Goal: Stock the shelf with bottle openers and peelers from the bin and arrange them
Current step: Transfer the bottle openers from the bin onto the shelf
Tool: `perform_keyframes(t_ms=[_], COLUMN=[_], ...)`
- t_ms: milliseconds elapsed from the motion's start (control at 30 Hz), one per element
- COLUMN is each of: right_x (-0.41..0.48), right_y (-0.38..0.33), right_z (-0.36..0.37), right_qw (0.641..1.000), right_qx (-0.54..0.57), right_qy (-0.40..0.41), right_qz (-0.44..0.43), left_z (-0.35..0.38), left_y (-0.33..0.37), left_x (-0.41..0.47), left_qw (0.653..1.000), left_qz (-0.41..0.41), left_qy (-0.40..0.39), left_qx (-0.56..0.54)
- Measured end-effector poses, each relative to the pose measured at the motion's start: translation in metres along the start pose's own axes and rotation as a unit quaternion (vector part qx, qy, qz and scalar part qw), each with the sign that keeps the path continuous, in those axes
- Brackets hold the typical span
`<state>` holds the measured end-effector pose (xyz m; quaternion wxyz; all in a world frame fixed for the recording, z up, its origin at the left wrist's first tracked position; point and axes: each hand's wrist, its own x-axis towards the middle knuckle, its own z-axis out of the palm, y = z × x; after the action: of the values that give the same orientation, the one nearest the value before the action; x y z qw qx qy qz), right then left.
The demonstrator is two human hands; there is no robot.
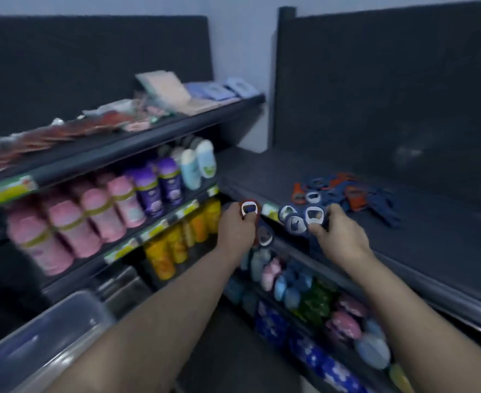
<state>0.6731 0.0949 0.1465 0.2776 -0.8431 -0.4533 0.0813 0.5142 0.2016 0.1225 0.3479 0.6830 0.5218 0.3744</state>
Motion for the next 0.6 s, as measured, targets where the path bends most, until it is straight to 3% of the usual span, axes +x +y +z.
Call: perform_keyframes(t_ms=[333,467,600], right_x=[0.055,0.088,0.119], right_y=[0.107,0.120,0.127], right_z=[-0.067,-0.062,-0.054], right_qw=[0.987,0.983,0.981], right_qx=[0.024,0.018,-0.034], right_qy=[0.082,0.060,-0.012], right_qz=[0.139,0.170,0.192], left_z=[0.129,0.157,0.186], left_y=[0.090,0.100,0.095], left_x=[0.044,0.081,0.120], left_qw=[0.994,0.989,0.972], left_qz=[0.044,0.055,0.071], left_qy=[-0.104,-0.138,-0.221], left_qx=[0.005,0.012,0.046])
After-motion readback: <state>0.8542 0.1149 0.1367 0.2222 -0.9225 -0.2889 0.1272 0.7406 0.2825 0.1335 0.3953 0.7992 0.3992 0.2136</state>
